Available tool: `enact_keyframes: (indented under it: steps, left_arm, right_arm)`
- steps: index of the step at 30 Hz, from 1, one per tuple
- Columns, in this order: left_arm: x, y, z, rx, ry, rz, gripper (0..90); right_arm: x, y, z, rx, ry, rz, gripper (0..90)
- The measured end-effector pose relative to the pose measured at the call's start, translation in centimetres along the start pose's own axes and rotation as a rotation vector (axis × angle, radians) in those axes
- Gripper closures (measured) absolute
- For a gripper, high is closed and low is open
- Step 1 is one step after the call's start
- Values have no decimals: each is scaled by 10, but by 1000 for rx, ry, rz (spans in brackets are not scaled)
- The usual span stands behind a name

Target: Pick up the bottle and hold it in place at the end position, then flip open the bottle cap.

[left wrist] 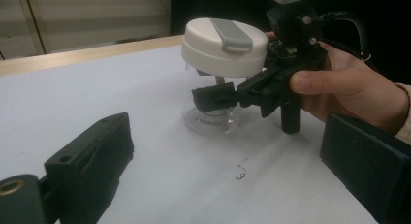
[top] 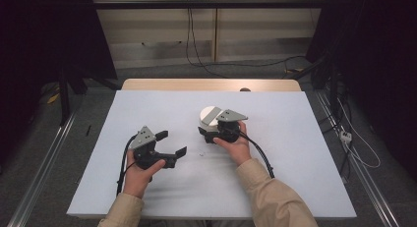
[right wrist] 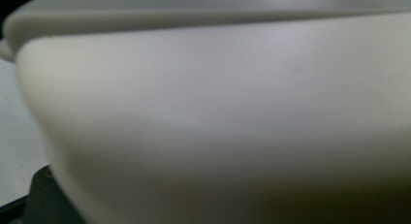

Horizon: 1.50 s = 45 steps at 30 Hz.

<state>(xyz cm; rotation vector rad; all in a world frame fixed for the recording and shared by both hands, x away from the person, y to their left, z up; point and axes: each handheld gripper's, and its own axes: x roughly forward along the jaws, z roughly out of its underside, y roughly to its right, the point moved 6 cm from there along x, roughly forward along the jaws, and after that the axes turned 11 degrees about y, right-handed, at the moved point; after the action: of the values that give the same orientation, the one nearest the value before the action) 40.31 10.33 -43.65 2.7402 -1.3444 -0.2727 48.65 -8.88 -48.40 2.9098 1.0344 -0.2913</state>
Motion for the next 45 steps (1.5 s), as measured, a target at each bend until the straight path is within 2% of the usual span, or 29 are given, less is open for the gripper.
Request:
enact_keyframes:
  steps: [5, 19, 29, 34, 39, 40, 42, 43, 45]
  left_arm:
    - [5, 3, -1, 0, -3, 10, 49]
    - [14, 2, -4, -8, 4, 1, 72]
    - [24, 2, -7, 22, -3, -12, 124]
    - [30, 3, -7, 10, -24, 1, 210]
    - [35, 4, -7, -14, -37, 35, 321]
    - [37, 5, -7, -13, -55, 46, 380]
    - [39, 7, -7, -13, -52, 54, 383]
    - [40, 7, -7, -1, -48, 66, 415]
    - [42, 8, -7, -9, -44, 69, 444]
  right_arm:
    - [0, 0, 1, 1, -4, 0, 182]
    - [1, -1, 2, -9, -16, 5, 182]
    - [1, -1, 2, -3, -17, 2, 183]
    - [1, 0, 2, -3, -18, 2, 183]
    - [1, -1, 2, -3, -18, 3, 183]
    - [1, -1, 2, -5, -19, 3, 183]
    - [1, -1, 2, -4, -19, 3, 183]
    - [1, -1, 2, -5, -19, 3, 183]
    - [1, -1, 2, -5, -19, 3, 183]
